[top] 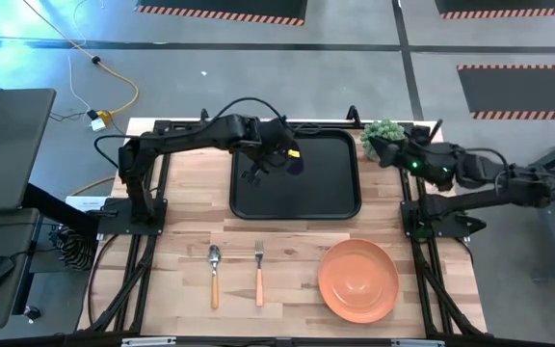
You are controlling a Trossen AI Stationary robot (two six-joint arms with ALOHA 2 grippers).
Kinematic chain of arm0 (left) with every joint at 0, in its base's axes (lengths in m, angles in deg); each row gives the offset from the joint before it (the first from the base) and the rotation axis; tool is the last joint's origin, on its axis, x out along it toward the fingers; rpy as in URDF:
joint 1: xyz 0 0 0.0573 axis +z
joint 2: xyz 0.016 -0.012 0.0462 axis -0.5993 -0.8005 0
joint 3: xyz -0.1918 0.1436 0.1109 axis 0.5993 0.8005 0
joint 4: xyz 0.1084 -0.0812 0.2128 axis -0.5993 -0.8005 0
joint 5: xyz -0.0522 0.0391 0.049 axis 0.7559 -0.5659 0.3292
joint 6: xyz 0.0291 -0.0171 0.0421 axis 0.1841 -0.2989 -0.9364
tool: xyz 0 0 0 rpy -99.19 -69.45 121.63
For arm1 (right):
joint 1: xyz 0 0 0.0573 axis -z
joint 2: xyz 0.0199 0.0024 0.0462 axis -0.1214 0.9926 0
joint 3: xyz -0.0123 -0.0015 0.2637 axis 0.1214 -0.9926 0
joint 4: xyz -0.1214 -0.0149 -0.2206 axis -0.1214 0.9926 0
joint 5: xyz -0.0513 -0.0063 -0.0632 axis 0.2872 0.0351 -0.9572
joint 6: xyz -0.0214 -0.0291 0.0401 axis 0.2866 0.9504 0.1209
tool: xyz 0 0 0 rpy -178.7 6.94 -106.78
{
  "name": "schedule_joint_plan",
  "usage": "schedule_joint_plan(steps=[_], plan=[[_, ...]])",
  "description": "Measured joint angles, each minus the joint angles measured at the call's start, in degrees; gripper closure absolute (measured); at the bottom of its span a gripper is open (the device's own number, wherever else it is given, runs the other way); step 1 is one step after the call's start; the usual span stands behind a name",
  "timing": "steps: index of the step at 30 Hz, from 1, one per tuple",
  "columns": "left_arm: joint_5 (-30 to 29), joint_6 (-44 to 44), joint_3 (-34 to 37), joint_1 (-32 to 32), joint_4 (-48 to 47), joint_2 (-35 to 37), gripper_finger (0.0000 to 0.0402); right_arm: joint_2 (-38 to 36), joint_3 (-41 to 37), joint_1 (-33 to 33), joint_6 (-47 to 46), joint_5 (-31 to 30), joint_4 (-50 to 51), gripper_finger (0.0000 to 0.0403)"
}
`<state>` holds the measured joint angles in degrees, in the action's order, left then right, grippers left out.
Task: Pick and place plate/cup/fork/spoon on tray
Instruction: Put the purple glass on the top left of the black serving tray
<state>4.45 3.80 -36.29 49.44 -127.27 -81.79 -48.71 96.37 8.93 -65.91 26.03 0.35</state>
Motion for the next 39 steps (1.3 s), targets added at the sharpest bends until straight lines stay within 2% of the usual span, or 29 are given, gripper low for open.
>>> schedule_joint_plan(steps=[6, 10, 16, 23, 39], plan=[[0.15, -0.68, 0.0, 0.4, -0.06, -0.24, 0.0394, 8.84, 11.78, 5.3, -6.68, 7.81, 18.44, 0.0258], [-0.14, -0.55, 0.13, 1.17, -1.5, -2.14, 0.0394, 13.14, 15.26, 7.51, -7.22, 11.78, 24.62, 0.0258], [-0.64, -0.15, 0.13, 1.66, -5.81, -5.14, 0.0397, 15.83, 15.57, 9.89, -6.17, 16.8, 24.72, 0.0258], [-0.08, 0.53, 0.0, 1.75, -4.87, -7.39, 0.0397, 16.43, 15.57, 11.84, -5.1, 18.73, 24.7, 0.0258], [-0.87, 0.63, -0.07, 1.96, -4.47, -7.8, 0.0396, 16.41, 15.57, 15.33, -2.77, 21.67, 24.68, 0.0258]])
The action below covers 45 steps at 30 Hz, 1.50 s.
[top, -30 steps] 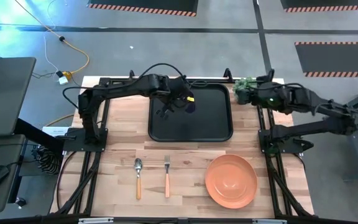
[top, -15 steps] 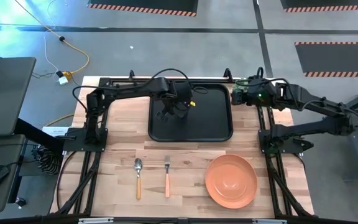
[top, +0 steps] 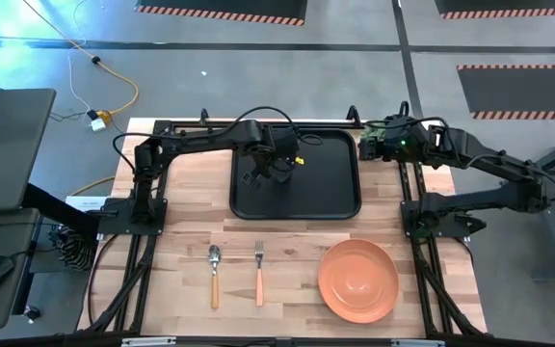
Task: Pick and place plate/cup/fork/spoon on tray
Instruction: Put the purple glass on the top left of the black serving tray
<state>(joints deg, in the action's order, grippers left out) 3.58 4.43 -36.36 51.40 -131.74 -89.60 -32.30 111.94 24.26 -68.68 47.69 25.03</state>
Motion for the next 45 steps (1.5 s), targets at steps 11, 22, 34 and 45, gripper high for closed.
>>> schedule_joint_plan(steps=[11, 22, 34, 45], plan=[[-0.77, 0.5, 0.22, -0.14, 0.03, -0.24, 0.0351, 0.0, 0.0, 1.95, 1.33, 1.88, -0.02, 0.0258], [-0.73, 3.52, 0.19, -0.16, 0.08, -0.04, 0.0322, 0.0, 0.0, 2.0, 2.09, 2.04, -0.04, 0.0258], [-1.93, 5.01, 0.13, -0.45, 0.12, 0.35, 0.0281, 0.0, 0.0, 2.0, 2.0, 2.02, -0.08, 0.0258], [-2.44, 5.03, 0.11, -1.18, 0.66, 1.15, 0.0252, 0.0, 0.0, 2.0, 2.02, 1.99, -0.11, 0.0258]])
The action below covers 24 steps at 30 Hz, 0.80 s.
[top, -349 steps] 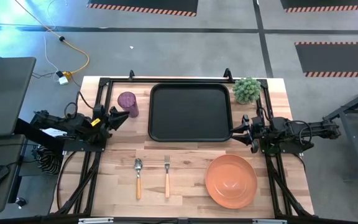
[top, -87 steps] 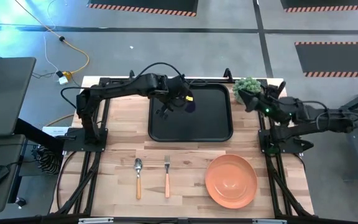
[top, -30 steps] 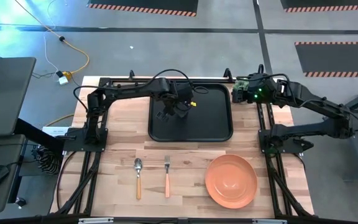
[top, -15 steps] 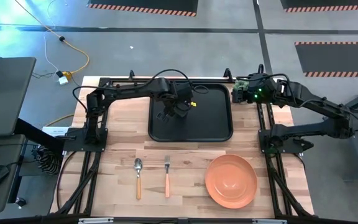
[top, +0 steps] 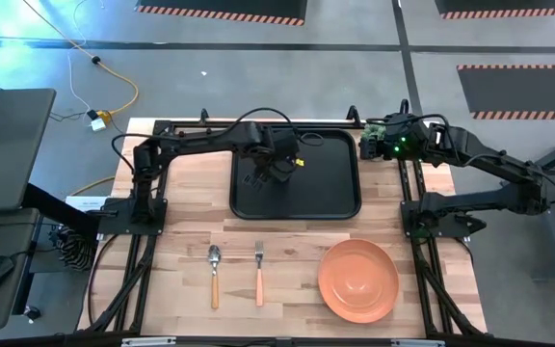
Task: Pick and place plate/cup/fork/spoon on tray
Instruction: Put the purple glass on the top left of the black serving tray
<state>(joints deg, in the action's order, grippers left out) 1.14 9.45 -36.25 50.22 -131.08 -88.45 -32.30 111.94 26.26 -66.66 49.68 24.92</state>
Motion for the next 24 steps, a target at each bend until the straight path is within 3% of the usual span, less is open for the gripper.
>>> schedule_joint_plan(steps=[10, 24], plan=[[-4.3, 5.17, -6.37, -0.38, -3.49, 0.82, 0.0254, 0.0, 0.0, -0.01, 0.99, -0.17, -3.97, 0.0258], [-4.84, 18.15, -15.66, -0.11, -14.8, 0.84, 0.0253, 0.26, 0.0, 3.44, 18.01, -0.12, -25.56, 0.0258]])
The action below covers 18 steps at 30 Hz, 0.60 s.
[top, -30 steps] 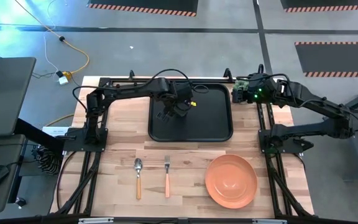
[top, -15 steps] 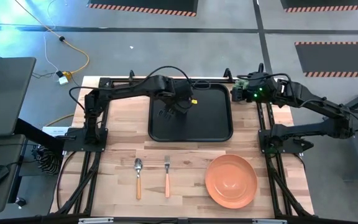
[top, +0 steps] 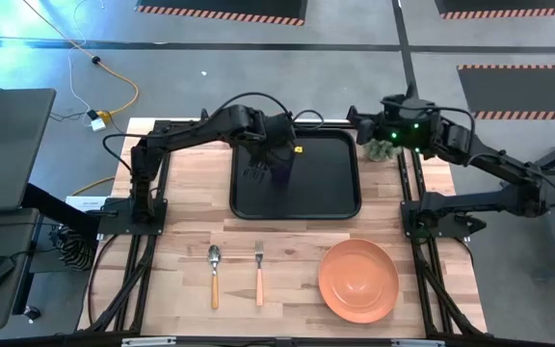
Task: Pick and place plate/cup/fork/spoon on tray
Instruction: Put the purple glass on the top left of the black serving tray
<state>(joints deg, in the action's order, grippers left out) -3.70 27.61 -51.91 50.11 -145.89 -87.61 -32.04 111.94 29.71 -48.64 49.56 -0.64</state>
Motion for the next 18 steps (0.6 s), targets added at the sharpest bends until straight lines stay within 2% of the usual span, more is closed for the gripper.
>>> schedule_joint_plan(steps=[10, 18], plan=[[2.81, 8.05, -0.89, 3.18, -1.45, 5.79, 0.0255, 2.54, 0.0, 3.83, 11.27, 8.89, -15.96, 0.0253], [3.25, 12.23, -0.89, 6.68, -1.45, 13.06, 0.0255, 6.99, 0.0, 6.12, 11.39, 12.99, -25.24, 0.0216]])
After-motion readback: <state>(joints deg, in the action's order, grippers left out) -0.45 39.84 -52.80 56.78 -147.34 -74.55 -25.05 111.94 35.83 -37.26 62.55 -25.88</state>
